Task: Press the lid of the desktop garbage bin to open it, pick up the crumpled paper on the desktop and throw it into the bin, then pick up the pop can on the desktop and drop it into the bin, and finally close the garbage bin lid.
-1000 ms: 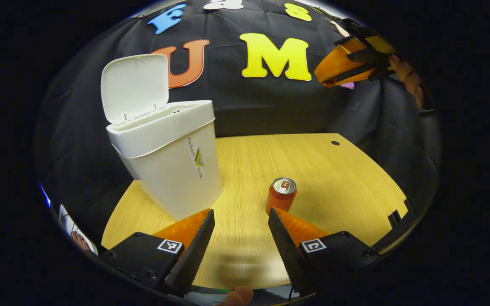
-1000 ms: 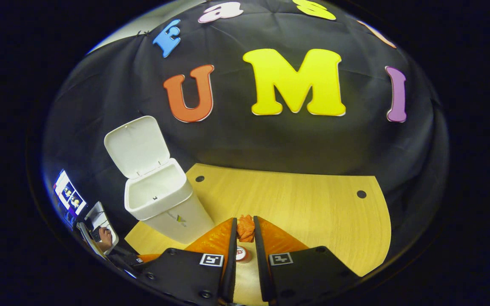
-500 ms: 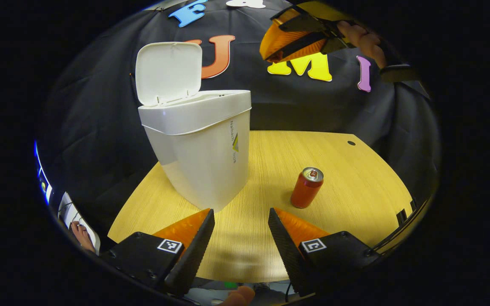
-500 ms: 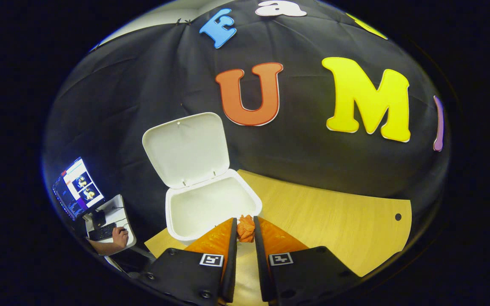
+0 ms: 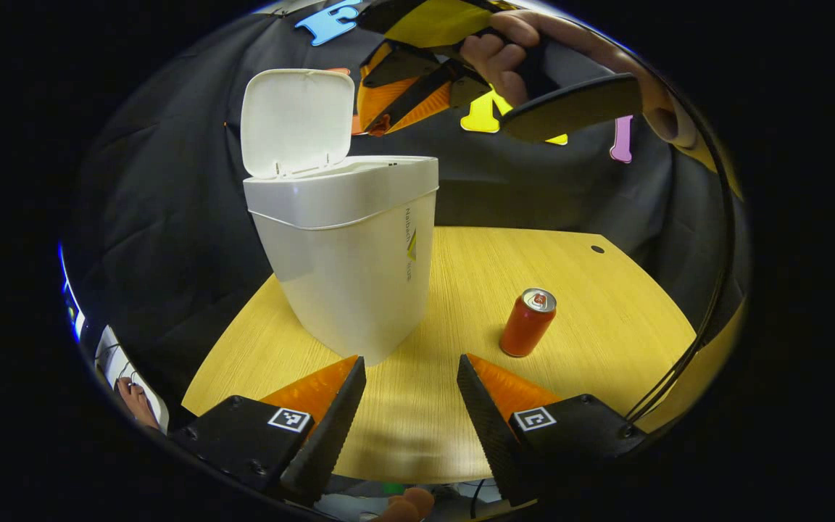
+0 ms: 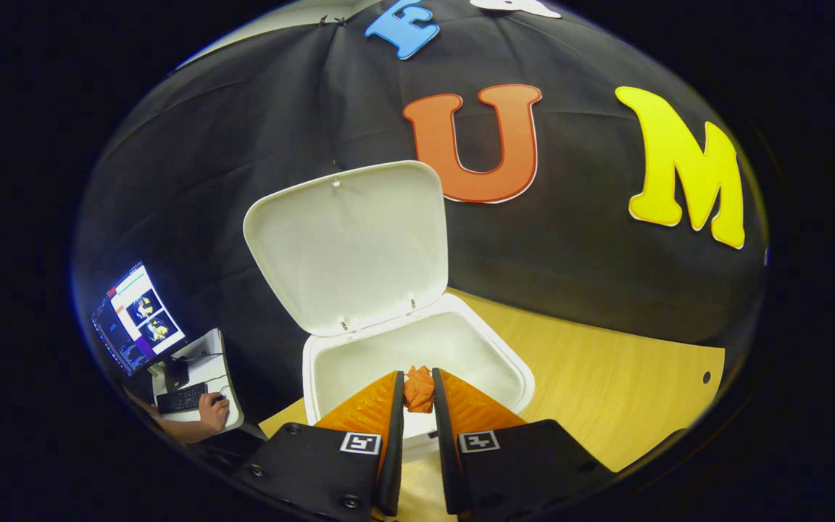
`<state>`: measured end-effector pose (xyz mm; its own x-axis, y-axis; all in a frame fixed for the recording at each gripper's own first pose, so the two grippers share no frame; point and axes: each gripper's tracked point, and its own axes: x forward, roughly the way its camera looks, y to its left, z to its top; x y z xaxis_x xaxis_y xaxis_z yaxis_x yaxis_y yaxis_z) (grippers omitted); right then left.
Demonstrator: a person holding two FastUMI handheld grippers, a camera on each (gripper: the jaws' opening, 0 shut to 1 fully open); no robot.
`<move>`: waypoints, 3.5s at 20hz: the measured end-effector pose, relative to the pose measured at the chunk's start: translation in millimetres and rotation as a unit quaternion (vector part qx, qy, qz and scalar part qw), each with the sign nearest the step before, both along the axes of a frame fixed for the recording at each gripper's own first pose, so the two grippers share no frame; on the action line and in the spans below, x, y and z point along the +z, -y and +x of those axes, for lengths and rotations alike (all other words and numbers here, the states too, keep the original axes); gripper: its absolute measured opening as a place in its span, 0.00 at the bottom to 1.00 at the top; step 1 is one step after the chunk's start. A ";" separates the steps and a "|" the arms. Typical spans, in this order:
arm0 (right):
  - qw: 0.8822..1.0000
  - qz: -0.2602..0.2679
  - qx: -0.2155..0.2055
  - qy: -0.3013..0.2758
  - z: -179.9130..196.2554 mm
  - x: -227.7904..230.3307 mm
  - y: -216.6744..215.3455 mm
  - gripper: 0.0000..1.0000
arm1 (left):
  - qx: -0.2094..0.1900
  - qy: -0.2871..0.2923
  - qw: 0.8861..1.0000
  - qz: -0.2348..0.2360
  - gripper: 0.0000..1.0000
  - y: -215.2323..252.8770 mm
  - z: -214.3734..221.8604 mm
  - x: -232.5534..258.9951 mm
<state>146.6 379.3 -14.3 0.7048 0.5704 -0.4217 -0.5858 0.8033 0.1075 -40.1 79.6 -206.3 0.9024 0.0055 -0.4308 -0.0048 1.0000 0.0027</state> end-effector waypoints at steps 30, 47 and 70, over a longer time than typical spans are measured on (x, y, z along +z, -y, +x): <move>0.980 0.005 -0.190 0.066 -9.2 26.8 253.5 0.95 | -0.159 0.002 0.987 0.033 0.86 94.1 48.4 -19.9; 0.943 -0.034 -0.330 0.014 -41.6 -30.9 395.9 0.95 | -0.209 -0.041 0.977 -0.003 0.87 160.4 106.6 -78.0; 0.937 -0.090 -0.335 -0.048 -55.2 -87.5 405.5 0.95 | -0.220 -0.022 0.975 -0.002 0.89 180.4 168.1 -102.8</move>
<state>91.4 -26.2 -101.8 0.8333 -0.0727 -0.5481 0.0616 0.9974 -0.0385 127.9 -100.8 -309.1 0.7980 -0.3795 -0.4681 0.4248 0.9052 -0.0096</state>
